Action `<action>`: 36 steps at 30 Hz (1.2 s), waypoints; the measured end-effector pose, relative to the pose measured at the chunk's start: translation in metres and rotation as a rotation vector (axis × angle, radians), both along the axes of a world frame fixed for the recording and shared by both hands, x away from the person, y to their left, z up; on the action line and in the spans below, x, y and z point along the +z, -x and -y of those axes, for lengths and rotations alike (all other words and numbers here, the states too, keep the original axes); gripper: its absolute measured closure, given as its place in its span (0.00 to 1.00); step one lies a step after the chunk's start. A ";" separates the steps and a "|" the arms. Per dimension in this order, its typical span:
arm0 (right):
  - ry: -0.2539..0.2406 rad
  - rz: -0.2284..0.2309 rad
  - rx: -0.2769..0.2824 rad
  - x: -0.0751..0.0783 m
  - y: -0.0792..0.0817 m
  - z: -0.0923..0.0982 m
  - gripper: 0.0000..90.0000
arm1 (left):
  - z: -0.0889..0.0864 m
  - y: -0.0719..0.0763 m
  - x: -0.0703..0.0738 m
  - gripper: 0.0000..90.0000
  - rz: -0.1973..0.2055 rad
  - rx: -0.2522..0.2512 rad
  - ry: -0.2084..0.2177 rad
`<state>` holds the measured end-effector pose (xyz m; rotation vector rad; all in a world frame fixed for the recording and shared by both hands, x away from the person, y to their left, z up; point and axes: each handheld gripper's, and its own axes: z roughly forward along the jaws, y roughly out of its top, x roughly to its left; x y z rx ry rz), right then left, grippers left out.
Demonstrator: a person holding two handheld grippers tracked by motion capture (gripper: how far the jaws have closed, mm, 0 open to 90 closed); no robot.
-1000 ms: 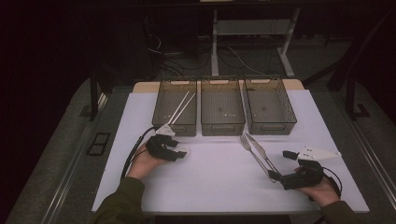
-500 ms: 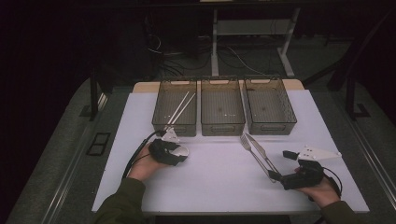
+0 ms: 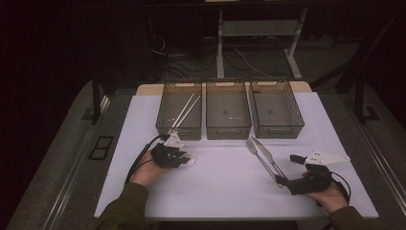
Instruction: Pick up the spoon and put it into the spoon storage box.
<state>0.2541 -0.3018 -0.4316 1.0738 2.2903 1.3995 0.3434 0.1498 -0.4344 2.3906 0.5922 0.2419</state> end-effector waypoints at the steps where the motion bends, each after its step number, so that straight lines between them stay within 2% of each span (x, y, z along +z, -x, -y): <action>1: 0.000 -0.001 0.000 0.000 0.000 0.000 0.01 | 0.000 0.000 0.000 0.84 0.000 0.000 0.001; 6: 0.002 -0.001 0.000 0.000 0.000 0.000 0.01 | -0.003 0.001 0.004 0.91 -0.008 0.003 0.028; 11: 0.001 0.000 0.002 0.000 0.000 0.000 0.01 | -0.002 0.003 0.004 0.92 0.000 0.010 0.022; 19: 0.000 0.000 0.003 0.000 0.000 0.000 0.01 | 0.001 0.007 0.010 0.92 0.013 0.022 0.043; 25: 0.000 0.000 0.002 0.000 0.000 0.000 0.01 | -0.002 0.010 0.019 0.92 0.022 0.061 0.090; 30: 0.001 -0.001 -0.001 0.000 0.000 0.000 0.01 | -0.004 0.011 0.026 0.92 0.034 0.092 0.108; 34: 0.001 0.002 0.001 0.000 0.000 0.000 0.01 | -0.006 0.012 0.031 0.92 0.038 0.103 0.137; 36: 0.001 0.002 0.002 0.000 0.000 0.000 0.01 | -0.007 0.012 0.034 0.92 0.042 0.105 0.165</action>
